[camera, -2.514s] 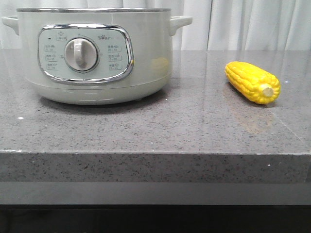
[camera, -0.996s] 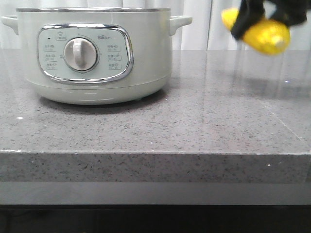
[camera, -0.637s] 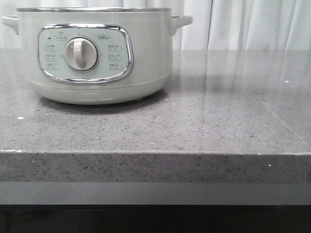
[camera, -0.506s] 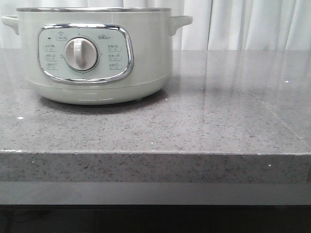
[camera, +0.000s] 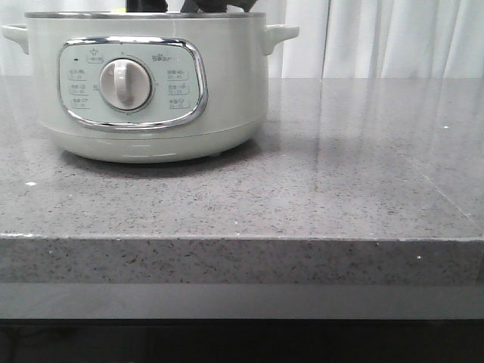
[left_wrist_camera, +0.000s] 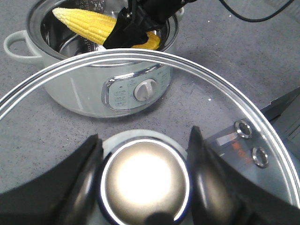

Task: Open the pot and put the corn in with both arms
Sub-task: 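Lower the corn into the pot and open the right gripper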

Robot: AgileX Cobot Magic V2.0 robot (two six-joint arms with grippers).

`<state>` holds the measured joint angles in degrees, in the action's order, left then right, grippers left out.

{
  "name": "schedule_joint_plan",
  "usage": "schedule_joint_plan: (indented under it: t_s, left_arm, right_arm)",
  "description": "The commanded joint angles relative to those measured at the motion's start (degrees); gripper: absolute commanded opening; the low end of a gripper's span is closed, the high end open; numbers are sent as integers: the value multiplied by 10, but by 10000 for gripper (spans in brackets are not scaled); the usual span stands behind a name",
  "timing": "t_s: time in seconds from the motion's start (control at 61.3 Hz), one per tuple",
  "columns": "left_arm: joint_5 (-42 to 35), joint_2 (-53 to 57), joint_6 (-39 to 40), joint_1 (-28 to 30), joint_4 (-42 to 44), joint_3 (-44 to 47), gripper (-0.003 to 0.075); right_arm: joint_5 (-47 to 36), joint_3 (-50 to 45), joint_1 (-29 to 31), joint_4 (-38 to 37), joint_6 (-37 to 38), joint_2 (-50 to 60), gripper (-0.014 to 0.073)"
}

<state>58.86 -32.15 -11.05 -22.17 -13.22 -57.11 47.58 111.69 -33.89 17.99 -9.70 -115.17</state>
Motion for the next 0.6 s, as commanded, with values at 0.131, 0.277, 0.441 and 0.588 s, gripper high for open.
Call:
schedule_joint_plan:
  t_s: [0.131, 0.277, 0.441, 0.588]
  left_arm:
    - [-82, -1, 6, -5, -18, -19, 179]
    - [-84, -1, 6, -5, -18, -19, 179]
    - [-87, -1, 6, -5, -18, -19, 179]
    - [-87, -2, 7, -5, -18, -20, 179]
  right_arm:
    - [-16, 30, 2, 1, -7, 37, 591]
    - [-12, 51, 10, 1, -7, 41, 594]
    - [-1, 66, 33, -14, -7, 65, 590]
    - [28, 65, 82, -21, -7, 105, 590]
